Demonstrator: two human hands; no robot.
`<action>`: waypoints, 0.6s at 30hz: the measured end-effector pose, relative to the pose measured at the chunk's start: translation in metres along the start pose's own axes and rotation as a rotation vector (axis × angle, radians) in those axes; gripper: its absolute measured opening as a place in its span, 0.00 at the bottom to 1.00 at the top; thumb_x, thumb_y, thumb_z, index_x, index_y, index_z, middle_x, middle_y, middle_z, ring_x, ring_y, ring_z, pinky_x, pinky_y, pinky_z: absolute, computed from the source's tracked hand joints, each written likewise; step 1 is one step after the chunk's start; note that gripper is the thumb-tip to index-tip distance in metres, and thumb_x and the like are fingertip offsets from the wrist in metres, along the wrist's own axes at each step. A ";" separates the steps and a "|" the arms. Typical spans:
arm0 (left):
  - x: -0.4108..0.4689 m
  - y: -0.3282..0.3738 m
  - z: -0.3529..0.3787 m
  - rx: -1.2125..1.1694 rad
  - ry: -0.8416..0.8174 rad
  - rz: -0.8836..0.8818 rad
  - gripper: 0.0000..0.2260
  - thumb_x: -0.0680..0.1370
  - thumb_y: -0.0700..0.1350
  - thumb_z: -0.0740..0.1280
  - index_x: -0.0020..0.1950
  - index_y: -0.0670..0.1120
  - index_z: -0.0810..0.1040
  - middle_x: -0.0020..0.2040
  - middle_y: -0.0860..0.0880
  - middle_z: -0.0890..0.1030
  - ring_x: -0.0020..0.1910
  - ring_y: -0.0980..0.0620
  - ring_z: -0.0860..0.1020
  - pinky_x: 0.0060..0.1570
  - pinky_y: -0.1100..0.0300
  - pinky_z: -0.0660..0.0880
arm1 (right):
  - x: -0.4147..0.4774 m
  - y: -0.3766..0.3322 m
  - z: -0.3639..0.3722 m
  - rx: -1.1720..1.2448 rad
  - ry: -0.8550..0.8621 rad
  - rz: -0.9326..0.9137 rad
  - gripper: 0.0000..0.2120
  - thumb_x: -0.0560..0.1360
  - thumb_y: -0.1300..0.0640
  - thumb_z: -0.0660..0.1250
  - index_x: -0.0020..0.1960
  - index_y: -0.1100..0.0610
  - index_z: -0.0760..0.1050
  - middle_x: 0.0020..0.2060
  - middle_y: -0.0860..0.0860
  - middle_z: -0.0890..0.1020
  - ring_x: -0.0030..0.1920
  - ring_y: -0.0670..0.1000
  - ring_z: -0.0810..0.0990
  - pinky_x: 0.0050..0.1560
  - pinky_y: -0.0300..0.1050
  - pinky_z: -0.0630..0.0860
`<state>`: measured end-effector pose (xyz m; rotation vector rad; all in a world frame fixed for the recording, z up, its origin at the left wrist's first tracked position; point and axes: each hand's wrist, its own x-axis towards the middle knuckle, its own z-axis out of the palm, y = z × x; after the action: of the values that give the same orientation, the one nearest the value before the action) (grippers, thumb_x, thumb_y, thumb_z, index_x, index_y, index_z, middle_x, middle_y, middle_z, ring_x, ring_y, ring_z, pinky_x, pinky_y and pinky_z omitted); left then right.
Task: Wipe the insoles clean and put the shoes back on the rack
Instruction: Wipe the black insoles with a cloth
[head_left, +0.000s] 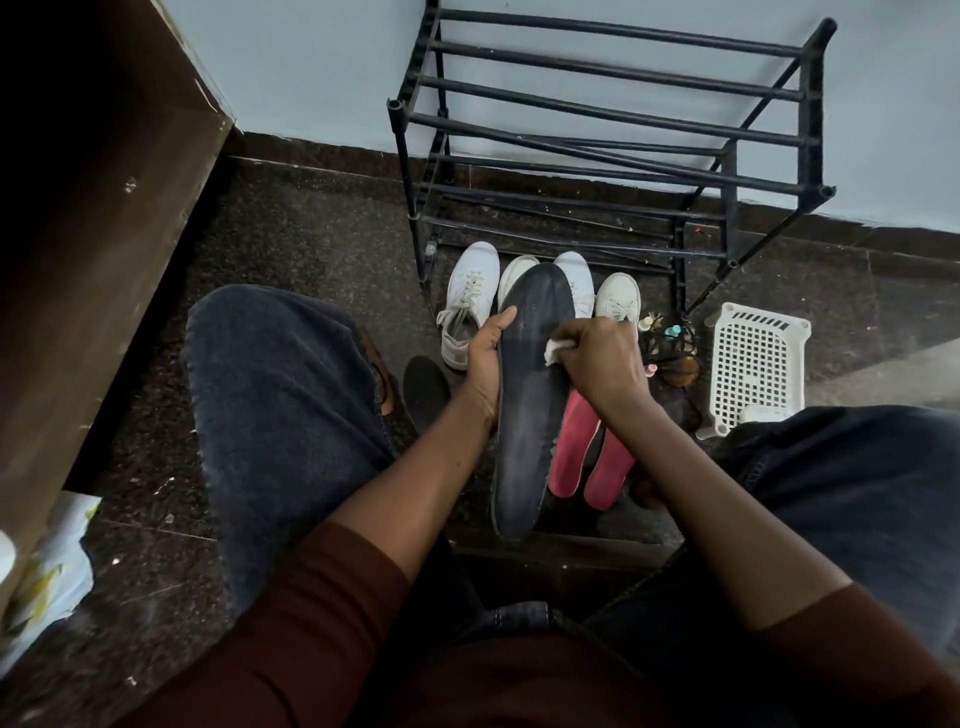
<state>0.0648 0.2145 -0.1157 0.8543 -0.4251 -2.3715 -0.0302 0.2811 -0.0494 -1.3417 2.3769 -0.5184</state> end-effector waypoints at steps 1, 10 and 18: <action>0.001 0.000 0.000 -0.004 0.011 0.003 0.21 0.81 0.44 0.55 0.39 0.42 0.85 0.38 0.44 0.84 0.37 0.49 0.83 0.41 0.60 0.80 | 0.002 0.001 0.000 -0.013 -0.011 -0.007 0.11 0.72 0.65 0.65 0.51 0.59 0.82 0.48 0.58 0.84 0.51 0.60 0.80 0.52 0.48 0.74; -0.013 0.005 0.004 -0.153 -0.324 -0.084 0.31 0.81 0.51 0.42 0.52 0.41 0.84 0.51 0.44 0.84 0.52 0.49 0.82 0.53 0.57 0.78 | -0.025 0.002 0.006 0.018 -0.203 -0.100 0.08 0.69 0.65 0.71 0.47 0.60 0.83 0.46 0.56 0.84 0.47 0.57 0.81 0.49 0.38 0.71; -0.004 -0.005 -0.002 0.005 -0.013 -0.044 0.18 0.79 0.49 0.57 0.48 0.42 0.84 0.43 0.43 0.84 0.43 0.46 0.82 0.44 0.57 0.79 | -0.005 0.005 0.013 0.088 0.005 0.030 0.08 0.70 0.65 0.68 0.47 0.61 0.83 0.44 0.57 0.84 0.46 0.57 0.81 0.49 0.42 0.72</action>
<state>0.0668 0.2207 -0.1173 0.8592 -0.4216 -2.4185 -0.0252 0.2865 -0.0621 -1.2656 2.3458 -0.6104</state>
